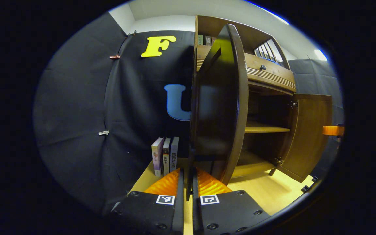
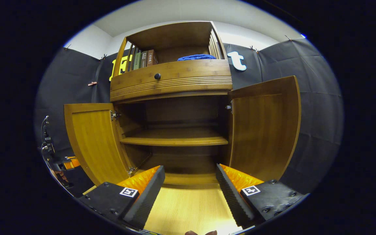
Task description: Open the right door of the double-door shoe cabinet with the right hand, and open the left door with the left hand.
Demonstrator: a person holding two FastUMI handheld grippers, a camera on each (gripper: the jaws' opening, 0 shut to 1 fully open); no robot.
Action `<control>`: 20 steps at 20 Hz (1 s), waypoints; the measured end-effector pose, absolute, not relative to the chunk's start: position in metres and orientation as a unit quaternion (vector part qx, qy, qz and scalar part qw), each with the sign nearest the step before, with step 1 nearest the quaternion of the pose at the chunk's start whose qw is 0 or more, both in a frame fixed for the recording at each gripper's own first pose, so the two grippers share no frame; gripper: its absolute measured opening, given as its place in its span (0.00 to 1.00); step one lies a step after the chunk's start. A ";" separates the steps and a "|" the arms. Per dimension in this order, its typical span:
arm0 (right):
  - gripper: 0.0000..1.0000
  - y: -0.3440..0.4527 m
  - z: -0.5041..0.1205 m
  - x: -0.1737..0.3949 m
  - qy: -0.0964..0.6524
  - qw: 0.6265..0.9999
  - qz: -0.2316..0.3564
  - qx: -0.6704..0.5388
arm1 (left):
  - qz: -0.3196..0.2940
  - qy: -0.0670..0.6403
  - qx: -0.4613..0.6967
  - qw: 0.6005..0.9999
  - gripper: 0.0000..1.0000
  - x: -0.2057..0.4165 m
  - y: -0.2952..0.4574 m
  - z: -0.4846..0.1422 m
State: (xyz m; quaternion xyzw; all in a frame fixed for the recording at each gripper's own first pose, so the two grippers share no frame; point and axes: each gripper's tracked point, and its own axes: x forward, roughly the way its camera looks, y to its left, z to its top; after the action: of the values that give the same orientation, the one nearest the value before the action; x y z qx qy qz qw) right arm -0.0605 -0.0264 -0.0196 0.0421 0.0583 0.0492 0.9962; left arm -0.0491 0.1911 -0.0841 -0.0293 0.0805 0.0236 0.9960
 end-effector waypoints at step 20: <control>0.99 -0.003 -0.004 -0.048 0.008 0.997 0.072 0.012 | 0.057 0.025 -0.020 0.998 0.92 -0.113 0.137 -0.020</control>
State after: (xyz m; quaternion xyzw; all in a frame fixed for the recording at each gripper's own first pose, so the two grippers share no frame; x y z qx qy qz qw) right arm -0.0484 -0.0034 -0.0044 0.0119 0.0080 0.0719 0.9973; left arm -0.1132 0.1370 -0.0201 -0.0199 0.0249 0.0566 0.9979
